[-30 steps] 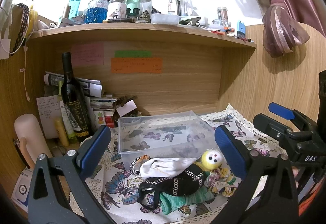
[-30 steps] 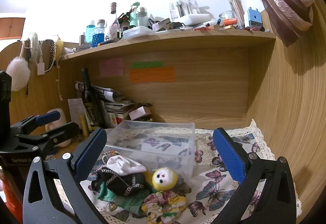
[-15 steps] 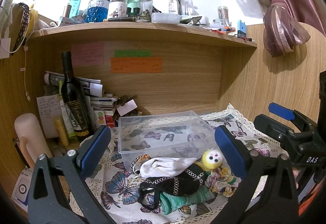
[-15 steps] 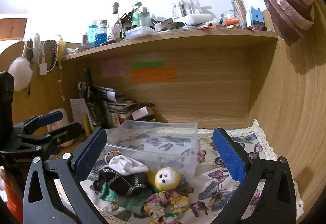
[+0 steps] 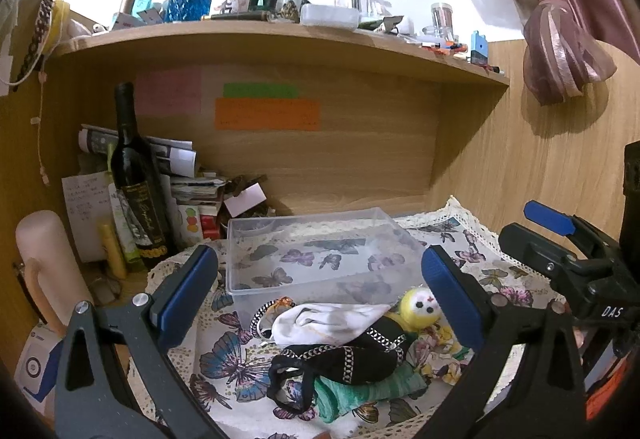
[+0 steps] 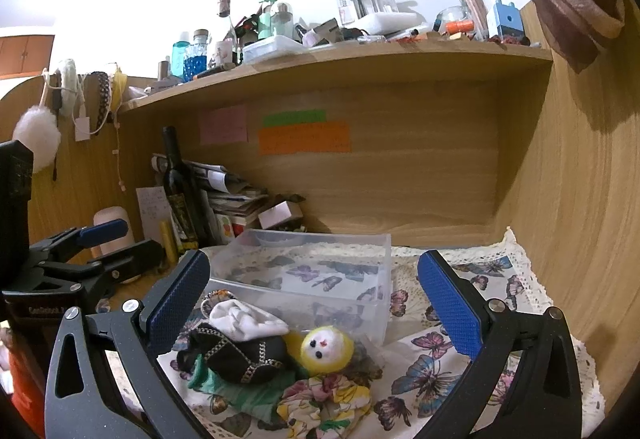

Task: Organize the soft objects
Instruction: 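Grasp the white cloth with the left tool while the right tool grasps the yellow face ball, then drop the white cloth into the clear box with the left tool while the right tool lifts the ball, then release the yellow face ball into the clear box with the right tool, then grasp the black chain-strap bag with the left tool while the right tool grasps the silver mesh bag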

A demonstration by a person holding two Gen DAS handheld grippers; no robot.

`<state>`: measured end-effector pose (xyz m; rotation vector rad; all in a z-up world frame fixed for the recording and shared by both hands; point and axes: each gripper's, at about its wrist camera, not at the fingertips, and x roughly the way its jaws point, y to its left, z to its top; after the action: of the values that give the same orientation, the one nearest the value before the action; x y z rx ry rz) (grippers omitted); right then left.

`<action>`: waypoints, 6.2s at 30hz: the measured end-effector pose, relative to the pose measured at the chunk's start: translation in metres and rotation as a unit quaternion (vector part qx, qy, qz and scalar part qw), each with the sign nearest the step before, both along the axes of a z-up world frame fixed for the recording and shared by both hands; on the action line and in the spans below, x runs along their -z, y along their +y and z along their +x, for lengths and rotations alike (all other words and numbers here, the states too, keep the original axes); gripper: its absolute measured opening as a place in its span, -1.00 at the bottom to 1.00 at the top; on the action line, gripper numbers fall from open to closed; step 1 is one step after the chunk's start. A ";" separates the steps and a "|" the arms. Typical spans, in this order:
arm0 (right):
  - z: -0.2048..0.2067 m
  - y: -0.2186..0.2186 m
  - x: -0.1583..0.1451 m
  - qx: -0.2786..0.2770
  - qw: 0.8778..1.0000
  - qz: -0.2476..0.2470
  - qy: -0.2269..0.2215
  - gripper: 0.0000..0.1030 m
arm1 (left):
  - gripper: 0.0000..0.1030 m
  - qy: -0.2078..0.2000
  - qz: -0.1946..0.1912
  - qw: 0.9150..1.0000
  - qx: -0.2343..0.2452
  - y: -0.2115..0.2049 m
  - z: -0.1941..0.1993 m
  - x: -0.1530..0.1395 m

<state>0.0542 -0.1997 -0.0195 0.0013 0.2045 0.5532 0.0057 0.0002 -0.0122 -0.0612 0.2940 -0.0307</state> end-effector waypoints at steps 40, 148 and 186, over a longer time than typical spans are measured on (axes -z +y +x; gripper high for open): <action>0.064 0.013 0.091 -0.051 0.982 -0.076 0.163 -0.21 | -0.88 0.201 -0.036 0.977 0.057 -0.006 0.095 0.095; 0.103 0.025 0.034 -0.030 0.978 -0.170 0.114 0.59 | 1.00 0.243 0.008 0.965 0.094 -0.019 0.070 0.095; 0.074 -0.018 0.039 -0.017 0.988 -0.109 0.106 -0.68 | -0.59 0.070 -0.014 0.997 0.041 0.038 0.042 0.008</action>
<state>0.1278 -0.2173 -0.0583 -0.1573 0.4723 0.5618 0.0480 0.0384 -0.0204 -0.0801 0.4360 -0.1115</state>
